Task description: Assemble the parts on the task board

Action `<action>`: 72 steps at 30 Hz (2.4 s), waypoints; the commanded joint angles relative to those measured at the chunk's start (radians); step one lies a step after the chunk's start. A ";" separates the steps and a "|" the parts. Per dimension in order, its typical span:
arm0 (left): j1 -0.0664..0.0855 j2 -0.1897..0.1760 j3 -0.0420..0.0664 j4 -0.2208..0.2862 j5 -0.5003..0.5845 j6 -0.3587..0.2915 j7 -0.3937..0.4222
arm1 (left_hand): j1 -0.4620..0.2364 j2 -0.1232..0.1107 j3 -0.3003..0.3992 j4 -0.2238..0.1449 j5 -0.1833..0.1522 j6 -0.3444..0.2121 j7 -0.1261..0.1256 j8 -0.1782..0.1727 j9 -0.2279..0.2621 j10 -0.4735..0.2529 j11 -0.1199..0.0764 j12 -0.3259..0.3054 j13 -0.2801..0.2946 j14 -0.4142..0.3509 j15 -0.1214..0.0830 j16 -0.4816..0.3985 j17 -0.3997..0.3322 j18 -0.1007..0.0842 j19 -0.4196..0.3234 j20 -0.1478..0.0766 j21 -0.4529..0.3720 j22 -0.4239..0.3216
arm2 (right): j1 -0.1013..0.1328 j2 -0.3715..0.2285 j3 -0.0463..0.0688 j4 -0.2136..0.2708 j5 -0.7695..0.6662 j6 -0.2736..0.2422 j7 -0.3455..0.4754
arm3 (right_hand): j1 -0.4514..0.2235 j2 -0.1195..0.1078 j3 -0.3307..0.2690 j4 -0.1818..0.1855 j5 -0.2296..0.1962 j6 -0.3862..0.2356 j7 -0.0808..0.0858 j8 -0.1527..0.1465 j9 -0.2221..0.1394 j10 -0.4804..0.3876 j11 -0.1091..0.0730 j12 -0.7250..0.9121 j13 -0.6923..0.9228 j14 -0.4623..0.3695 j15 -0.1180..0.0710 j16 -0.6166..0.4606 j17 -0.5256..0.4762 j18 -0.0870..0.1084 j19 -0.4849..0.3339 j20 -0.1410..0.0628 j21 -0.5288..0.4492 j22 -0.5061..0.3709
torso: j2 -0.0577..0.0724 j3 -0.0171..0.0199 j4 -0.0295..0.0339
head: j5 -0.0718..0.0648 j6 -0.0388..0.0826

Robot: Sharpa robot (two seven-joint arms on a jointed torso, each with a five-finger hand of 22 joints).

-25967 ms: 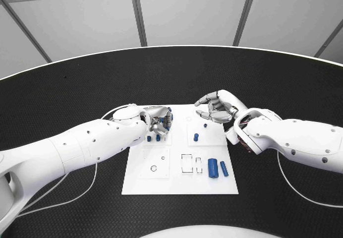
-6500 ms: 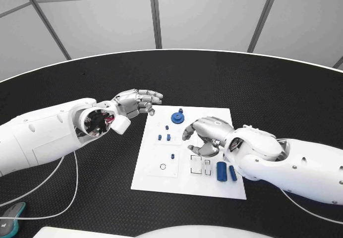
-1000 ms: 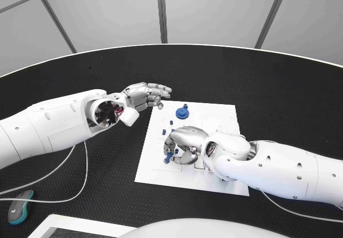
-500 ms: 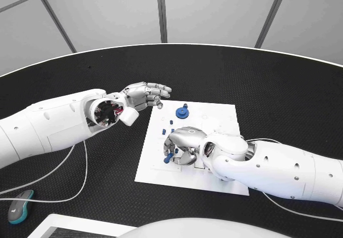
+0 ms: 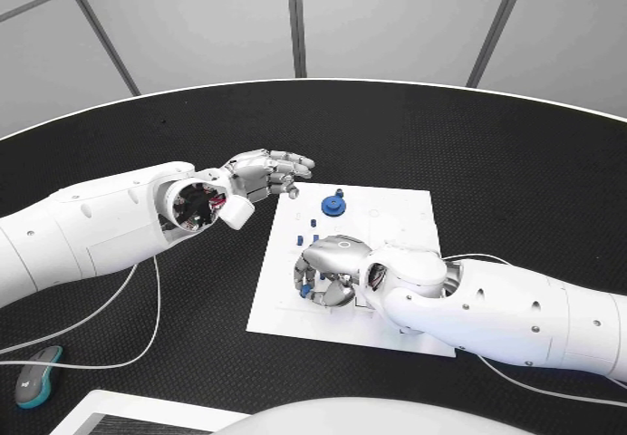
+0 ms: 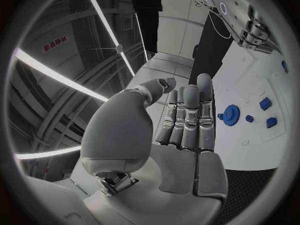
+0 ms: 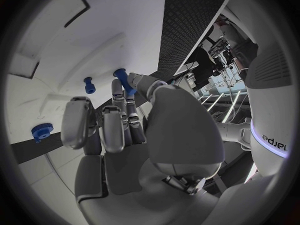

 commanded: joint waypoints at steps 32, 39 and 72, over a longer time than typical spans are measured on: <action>0.000 -0.006 0.000 -0.004 0.000 0.005 -0.007 | 0.000 0.009 -0.005 -0.001 -0.002 0.006 0.002 -0.004 0.001 0.002 0.004 -0.005 -0.001 -0.007 0.001 -0.007 -0.001 0.010 -0.007 0.001 -0.005 -0.001 | 0.003 -0.211 0.001 0.193 0.042 -0.209 -0.033 | -0.079 -0.043 -0.157 0.020 -0.022 -0.178 0.036 -0.086 -0.019 -0.230 0.038 0.111 0.005 -0.017 0.037 -0.068 -0.155 0.026 -0.021 0.035 -0.256 0.029 | -0.004 0.0005 -0.0033 | -0.021 0.003; 0.000 -0.009 0.000 -0.008 0.000 0.004 -0.006 | 0.001 0.011 -0.008 -0.001 -0.001 0.007 0.002 -0.005 0.001 0.002 0.004 -0.006 -0.002 -0.008 0.001 -0.007 -0.002 0.010 -0.007 0.001 -0.007 -0.002 | 0.028 -0.422 0.003 0.296 0.331 -0.339 -0.100 | -0.139 -0.057 -0.177 0.100 -0.023 -0.059 -0.008 -0.026 0.000 0.054 -0.026 0.331 0.141 0.038 -0.017 -0.012 -0.057 -0.011 0.045 -0.013 -0.043 0.118 | -0.009 -0.0013 -0.0144 | -0.068 0.017; -0.006 -0.017 0.000 -0.019 0.000 0.018 -0.007 | -0.001 0.015 -0.009 0.002 -0.001 0.009 0.002 -0.005 0.001 0.003 0.004 -0.006 -0.002 -0.009 0.001 -0.007 -0.003 0.009 -0.008 0.001 -0.008 -0.004 | -0.088 -0.565 -0.018 0.370 0.210 -0.381 -0.397 | -0.147 0.004 -0.484 0.241 0.049 -0.106 -0.028 0.077 0.172 0.233 -0.039 1.200 1.236 0.088 -0.028 0.119 0.196 -0.046 0.079 -0.029 0.153 0.212 | -0.023 0.0131 -0.0421 | -0.116 0.007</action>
